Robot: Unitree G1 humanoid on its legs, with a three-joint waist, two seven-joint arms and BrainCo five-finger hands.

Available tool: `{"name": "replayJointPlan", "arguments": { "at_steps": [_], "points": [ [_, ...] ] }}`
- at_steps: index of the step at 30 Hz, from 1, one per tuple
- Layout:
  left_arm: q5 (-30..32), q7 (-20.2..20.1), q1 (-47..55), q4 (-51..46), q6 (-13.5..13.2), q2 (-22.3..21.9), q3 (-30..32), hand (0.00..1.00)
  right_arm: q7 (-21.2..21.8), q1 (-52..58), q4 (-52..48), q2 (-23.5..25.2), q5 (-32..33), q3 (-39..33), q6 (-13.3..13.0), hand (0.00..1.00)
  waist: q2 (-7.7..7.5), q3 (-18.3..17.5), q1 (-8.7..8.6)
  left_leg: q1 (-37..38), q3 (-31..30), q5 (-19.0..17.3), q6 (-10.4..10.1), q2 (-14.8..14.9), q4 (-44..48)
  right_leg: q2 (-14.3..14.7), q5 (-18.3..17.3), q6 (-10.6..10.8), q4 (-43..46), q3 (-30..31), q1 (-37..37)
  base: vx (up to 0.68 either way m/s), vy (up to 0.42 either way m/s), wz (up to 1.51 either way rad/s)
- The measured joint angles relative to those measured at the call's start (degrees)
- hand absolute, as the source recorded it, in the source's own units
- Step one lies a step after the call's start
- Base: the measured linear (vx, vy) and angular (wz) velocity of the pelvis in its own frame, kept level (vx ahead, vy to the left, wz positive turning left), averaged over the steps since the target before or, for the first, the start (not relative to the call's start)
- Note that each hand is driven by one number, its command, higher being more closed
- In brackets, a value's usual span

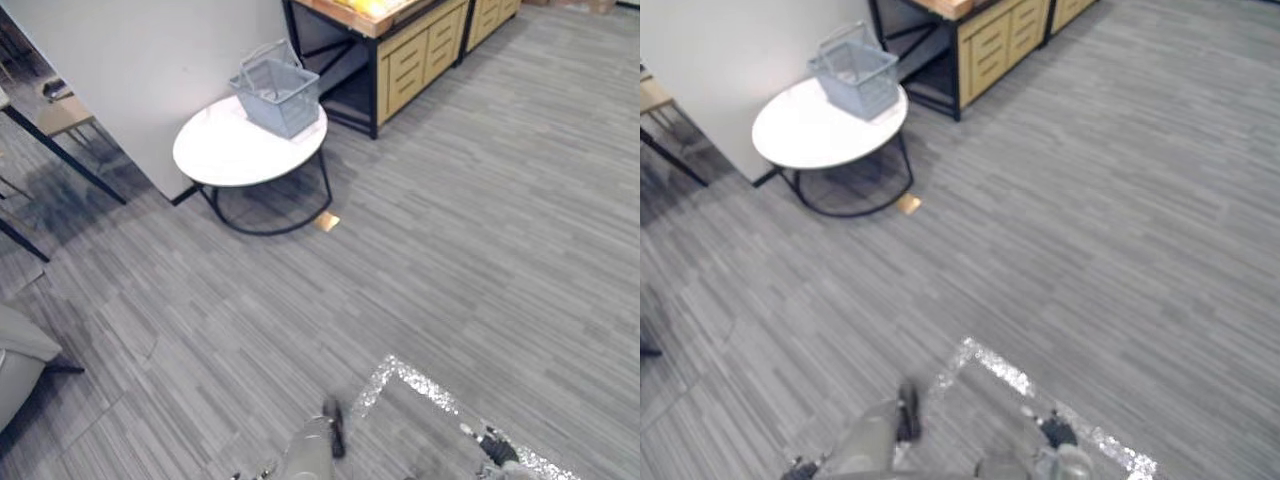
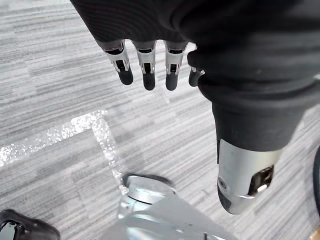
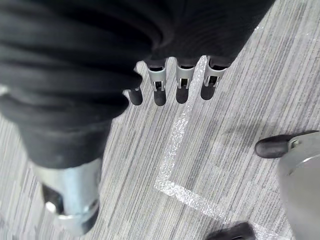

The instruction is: Pick vegetable in the basket

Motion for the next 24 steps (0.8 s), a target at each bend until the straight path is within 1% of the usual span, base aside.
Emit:
{"name": "replayJointPlan", "arguments": {
  "at_steps": [1,2,3,4,5,6,7,8,9,10,11,12,13,14,15,16,17,18,20,21,22,23,24],
  "points": [
    [0.1,-0.1,0.0,0.0,0.0,-0.6,-0.2,0.00,0.0,-0.1,0.0,-0.4,0.0,0.4,0.0,0.00,1.06,0.3,0.72,-1.4,-1.9,0.8,0.1,0.8,-2.1,0.4,-0.9,1.4,-1.3,0.7,1.8,0.51,0.332,-0.40],
    [0.1,-0.1,0.4,0.0,0.0,-0.5,-0.1,0.00,0.0,0.0,0.0,-0.4,-0.1,0.4,0.0,0.00,0.74,0.4,1.41,-1.8,-1.4,5.0,0.8,1.1,-0.1,-0.8,-2.0,3.0,-2.3,1.7,3.4,0.45,0.325,-0.45],
    [0.2,-0.2,0.4,-0.1,0.0,-0.3,-0.3,0.00,0.1,0.0,0.0,-0.3,-0.1,0.5,0.0,0.00,0.84,0.3,1.76,-1.5,-0.7,6.8,1.3,0.6,0.9,-1.8,-2.1,3.3,-2.2,2.3,4.0,0.47,0.315,-0.51],
    [0.7,-0.3,0.6,0.0,0.0,0.2,-1.1,0.00,0.5,-0.5,-0.2,0.1,-0.2,0.6,0.0,0.00,-0.38,-0.1,1.88,-1.4,0.0,9.0,3.2,-1.0,1.4,-3.9,-2.0,3.4,0.1,3.1,3.0,0.49,0.285,-0.37],
    [0.9,-0.4,0.6,0.0,0.0,1.1,-1.8,0.00,0.9,-0.5,-0.7,0.6,-0.4,0.8,-0.1,0.00,-1.64,-0.6,1.82,-1.3,1.2,8.8,5.1,-3.0,1.2,-6.0,-1.7,4.0,4.5,4.1,0.5,0.49,0.278,-0.27],
    [0.9,-0.4,0.6,0.0,0.0,1.5,-1.8,0.00,1.0,-0.6,-0.6,0.7,-0.9,0.9,-0.1,0.00,-2.35,-0.9,1.79,-1.0,2.2,8.4,6.2,-3.9,1.3,-7.2,-1.4,4.5,6.8,4.9,-0.9,0.50,0.282,-0.20],
    [0.9,-0.3,0.4,-0.1,0.0,2.0,-1.7,0.00,1.3,-0.2,-0.5,0.7,-2.3,0.8,-0.1,0.00,-3.44,-1.1,1.92,0.4,4.2,7.3,8.5,-5.4,1.4,-9.0,0.1,5.8,11.7,6.6,-3.1,0.52,0.272,-0.22],
    [1.0,-0.2,0.1,-0.1,0.1,2.3,-1.7,0.00,1.6,0.6,-0.6,0.6,-2.3,0.2,-0.1,0.00,-3.87,-1.2,1.73,2.7,5.0,5.1,10.0,-6.9,1.4,-9.6,3.4,5.8,18.8,7.9,-5.4,0.53,0.273,-0.20],
    [1.0,-0.2,0.2,-0.3,0.2,2.7,-1.7,0.00,1.7,0.9,-0.6,0.6,-2.4,0.0,-0.1,0.00,-3.90,-1.2,1.54,4.1,5.0,4.1,10.1,-7.5,1.3,-9.9,5.7,6.2,22.9,8.0,-6.6,0.52,0.271,-0.06],
    [1.0,-0.1,0.2,-1.3,0.4,2.8,-1.7,0.00,1.7,2.3,-0.5,0.7,-3.6,-0.2,0.0,0.00,-4.18,-1.1,1.09,7.6,5.0,1.7,10.6,-8.5,1.1,-10.5,13.2,8.3,32.7,7.5,-9.8,0.50,0.267,0.04],
    [1.0,-0.1,0.2,-2.3,0.6,2.8,-1.8,0.00,1.8,3.1,-0.5,0.8,-4.4,-0.2,0.0,0.00,-4.33,-1.2,0.72,9.4,4.8,0.4,10.8,-8.9,0.9,-10.9,18.6,10.3,37.7,7.3,-11.6,0.57,0.291,0.14],
    [1.0,0.0,-0.1,-4.7,0.9,3.0,-2.9,0.00,1.8,4.7,-0.6,1.1,-4.6,-0.3,0.0,0.00,-4.70,-1.3,0.03,13.3,4.2,-2.2,11.4,-9.5,0.7,-11.4,19.3,11.5,49.4,6.8,-16.2,0.56,0.248,0.10],
    [1.0,0.0,-0.1,-6.4,0.8,3.2,-3.4,0.00,1.8,5.3,-0.7,1.1,-4.7,-0.3,0.0,0.00,-4.79,-1.3,-0.25,15.9,3.9,-3.6,11.5,-9.8,0.3,-11.5,17.7,10.8,54.6,5.6,-19.4,0.46,0.171,0.08],
    [1.0,0.0,-0.4,-7.3,0.8,3.3,-3.7,0.00,1.8,5.8,-0.7,1.1,-4.7,-0.4,0.0,0.00,-4.75,-1.3,-0.55,17.6,3.1,-4.5,11.7,-10.1,-0.1,-11.5,16.1,10.2,56.8,4.4,-21.2,0.46,0.129,0.12],
    [1.0,0.1,-1.3,-8.6,0.7,3.3,-4.6,0.00,1.8,7.3,-0.7,1.3,-4.7,-1.6,0.1,0.00,-4.09,-0.9,-1.46,22.3,2.3,-6.1,12.0,-10.2,-1.2,-11.6,10.9,8.3,58.4,0.9,-24.7,0.37,0.071,0.22],
    [1.0,0.2,-1.8,-8.8,0.5,3.1,-4.6,0.00,1.8,7.8,-0.7,1.4,-4.6,-2.0,0.1,0.00,-3.99,-0.8,-1.69,24.0,1.7,-6.9,12.2,-10.1,-1.7,-11.5,9.0,7.4,57.9,-0.5,-25.9,0.46,0.050,0.39],
    [1.0,0.4,-2.7,-9.1,0.5,3.0,-4.8,0.00,1.8,8.6,-0.9,1.3,-4.6,-2.5,0.1,0.00,-3.86,-0.8,-2.66,26.7,0.8,-8.6,12.3,-9.9,-1.9,-11.1,6.2,6.2,54.5,-3.2,-28.4,0.55,-0.019,0.44],
    [0.9,0.5,-3.4,-9.9,0.4,2.3,-4.9,0.00,1.8,9.2,-1.4,1.4,-4.6,-3.0,0.1,0.00,-3.63,-0.7,-3.36,29.1,-0.3,-10.5,12.1,-9.3,-1.7,-10.0,5.2,4.9,46.5,-5.4,-31.4,0.54,-0.049,0.45],
    [0.9,0.7,-4.4,-9.8,0.3,1.4,-4.8,0.00,1.8,9.6,-1.7,1.6,-4.6,-3.3,0.2,0.00,-3.01,-0.7,-3.32,30.7,-1.3,-11.9,11.5,-8.3,-1.7,-8.5,5.6,5.2,36.7,-6.3,-33.1,0.43,-0.087,0.38],
    [0.9,1.0,-5.0,-9.8,0.3,0.7,-4.6,0.00,1.8,10.0,-1.7,2.0,-4.6,-4.2,0.2,0.00,-2.55,-0.7,-3.39,31.8,-2.3,-12.6,10.9,-7.6,-2.0,-7.6,6.5,5.6,28.2,-6.6,-33.5,0.54,-0.158,0.60],
    [1.0,1.1,-5.6,-9.8,0.1,-0.3,-3.8,0.00,1.6,10.2,-1.8,2.8,-4.6,-4.9,0.3,0.00,-2.32,-0.7,-3.46,33.5,-3.8,-13.4,9.8,-6.7,-3.0,-7.1,9.4,5.5,16.5,-6.6,-33.8,0.68,-0.227,0.74],
    [1.0,1.2,-5.7,-9.8,-0.1,-1.5,-3.1,0.00,1.6,10.3,-1.9,3.2,-4.6,-6.0,0.4,0.00,-2.43,-0.8,-3.40,34.9,-4.4,-14.2,8.5,-6.1,-3.7,-7.2,13.1,5.8,6.6,-5.8,-33.9,0.58,-0.222,0.67],
    [1.0,1.2,-5.7,-9.7,-0.1,-1.8,-2.4,0.00,1.6,10.4,-2.0,3.3,-4.6,-6.4,0.4,0.00,-2.46,-0.8,-3.38,35.7,-5.1,-14.9,7.9,-5.8,-3.9,-7.3,14.2,5.9,3.3,-5.4,-33.9,0.60,-0.251,0.61]
  ]
}}
